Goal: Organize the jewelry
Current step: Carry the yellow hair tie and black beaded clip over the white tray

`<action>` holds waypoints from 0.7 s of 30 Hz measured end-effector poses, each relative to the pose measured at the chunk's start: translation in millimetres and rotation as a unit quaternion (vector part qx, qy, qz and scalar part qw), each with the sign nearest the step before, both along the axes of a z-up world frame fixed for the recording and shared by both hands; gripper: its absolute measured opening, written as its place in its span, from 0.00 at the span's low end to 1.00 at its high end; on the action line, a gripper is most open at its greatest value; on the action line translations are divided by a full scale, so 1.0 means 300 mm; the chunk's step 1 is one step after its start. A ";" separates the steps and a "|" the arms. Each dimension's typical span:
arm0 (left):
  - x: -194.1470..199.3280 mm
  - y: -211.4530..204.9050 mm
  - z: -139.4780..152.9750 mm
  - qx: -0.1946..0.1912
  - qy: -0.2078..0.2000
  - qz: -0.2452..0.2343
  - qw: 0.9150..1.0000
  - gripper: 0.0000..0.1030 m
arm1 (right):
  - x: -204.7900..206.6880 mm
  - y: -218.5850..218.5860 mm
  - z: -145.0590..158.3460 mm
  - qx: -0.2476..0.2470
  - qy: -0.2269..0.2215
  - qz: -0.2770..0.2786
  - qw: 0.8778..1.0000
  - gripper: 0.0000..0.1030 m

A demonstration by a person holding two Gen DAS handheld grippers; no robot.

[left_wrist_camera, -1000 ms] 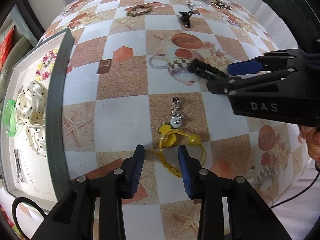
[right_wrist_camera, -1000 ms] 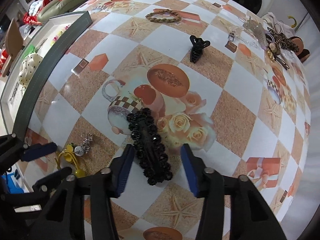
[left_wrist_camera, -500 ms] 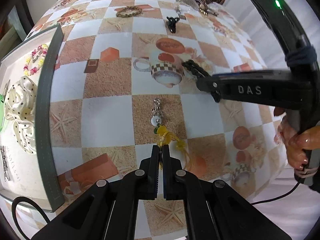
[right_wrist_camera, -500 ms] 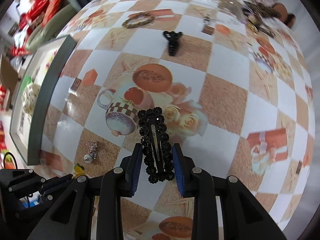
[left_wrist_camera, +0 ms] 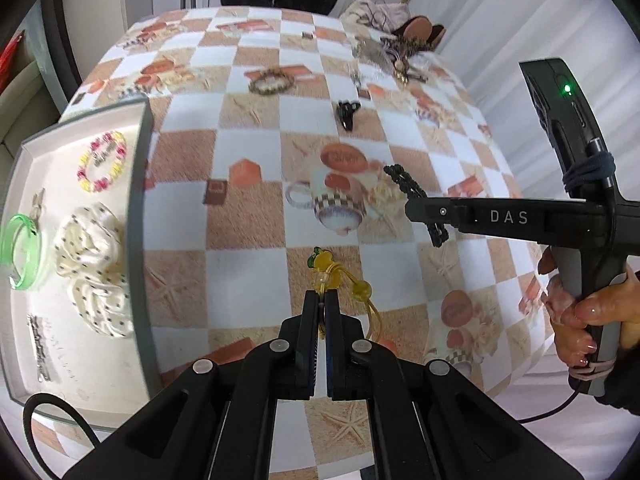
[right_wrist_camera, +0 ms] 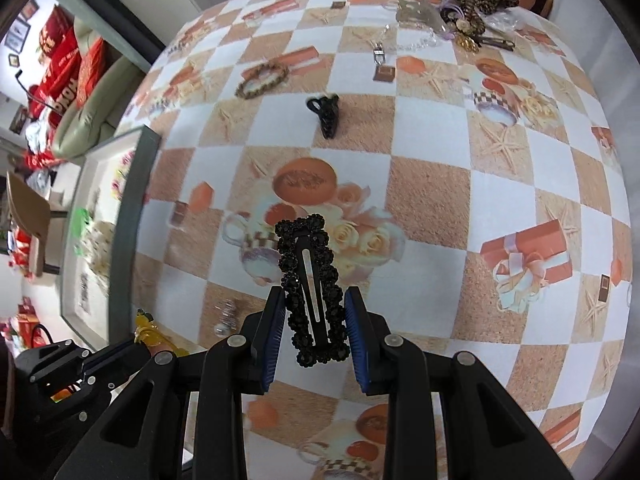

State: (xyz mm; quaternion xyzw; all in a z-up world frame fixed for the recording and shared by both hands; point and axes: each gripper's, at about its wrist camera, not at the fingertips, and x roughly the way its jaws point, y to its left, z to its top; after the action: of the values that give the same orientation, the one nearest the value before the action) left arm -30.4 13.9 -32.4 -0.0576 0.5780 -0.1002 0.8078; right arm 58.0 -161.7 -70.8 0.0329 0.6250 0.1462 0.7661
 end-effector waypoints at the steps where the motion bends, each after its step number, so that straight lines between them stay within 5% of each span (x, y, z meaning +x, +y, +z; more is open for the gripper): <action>1: 0.003 0.007 0.010 0.000 -0.003 0.001 1.000 0.07 | 0.005 0.010 0.010 0.003 -0.002 0.000 1.000 0.32; 21: -0.062 0.351 0.220 0.006 -0.062 0.101 0.993 0.07 | 0.054 0.358 0.222 0.072 -0.029 0.063 0.995 0.32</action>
State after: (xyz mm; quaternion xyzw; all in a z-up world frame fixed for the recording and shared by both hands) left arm -48.9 119.0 33.7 -0.1043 0.5183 -0.0177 0.8486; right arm 74.1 -54.2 -4.3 0.0445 0.5910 0.2401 0.7689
